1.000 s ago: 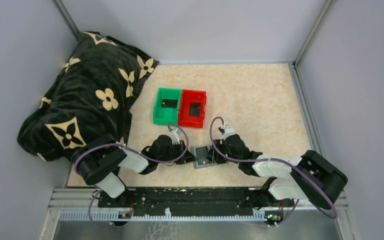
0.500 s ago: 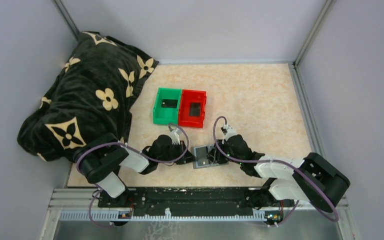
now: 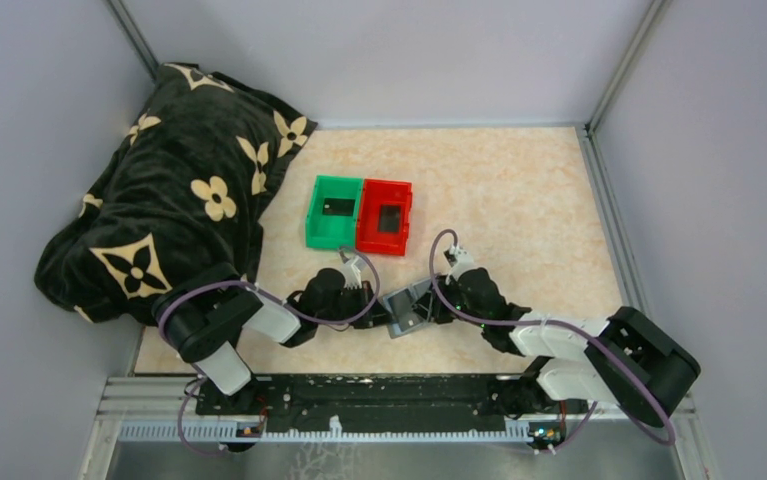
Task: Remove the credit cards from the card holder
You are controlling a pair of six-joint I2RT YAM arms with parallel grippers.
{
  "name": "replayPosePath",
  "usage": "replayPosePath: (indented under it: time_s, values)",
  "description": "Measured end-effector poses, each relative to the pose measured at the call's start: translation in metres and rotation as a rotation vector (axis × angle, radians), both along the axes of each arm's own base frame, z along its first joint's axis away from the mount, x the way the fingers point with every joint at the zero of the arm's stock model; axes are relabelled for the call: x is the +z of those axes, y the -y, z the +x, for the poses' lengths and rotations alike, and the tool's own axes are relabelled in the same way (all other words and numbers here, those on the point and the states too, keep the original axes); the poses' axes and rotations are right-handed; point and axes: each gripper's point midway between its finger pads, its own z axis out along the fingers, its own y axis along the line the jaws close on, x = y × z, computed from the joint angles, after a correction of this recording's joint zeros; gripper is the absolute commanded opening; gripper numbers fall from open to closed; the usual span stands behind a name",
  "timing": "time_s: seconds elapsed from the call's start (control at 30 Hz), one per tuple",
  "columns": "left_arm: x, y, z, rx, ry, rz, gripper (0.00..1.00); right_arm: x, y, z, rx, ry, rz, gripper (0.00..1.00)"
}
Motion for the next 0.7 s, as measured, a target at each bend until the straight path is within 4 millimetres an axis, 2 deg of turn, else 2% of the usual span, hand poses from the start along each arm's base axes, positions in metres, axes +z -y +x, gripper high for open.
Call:
replayPosePath:
  time_s: [0.37,0.7]
  values:
    - [0.000,0.003,-0.005,-0.026,-0.023,-0.015,0.00,0.012,-0.010,0.003,0.039,0.040,0.059,0.26]
    - [0.002,0.008,-0.009,-0.053,-0.033,-0.028,0.00,0.010,-0.011,0.000,0.079,0.056,0.046,0.26]
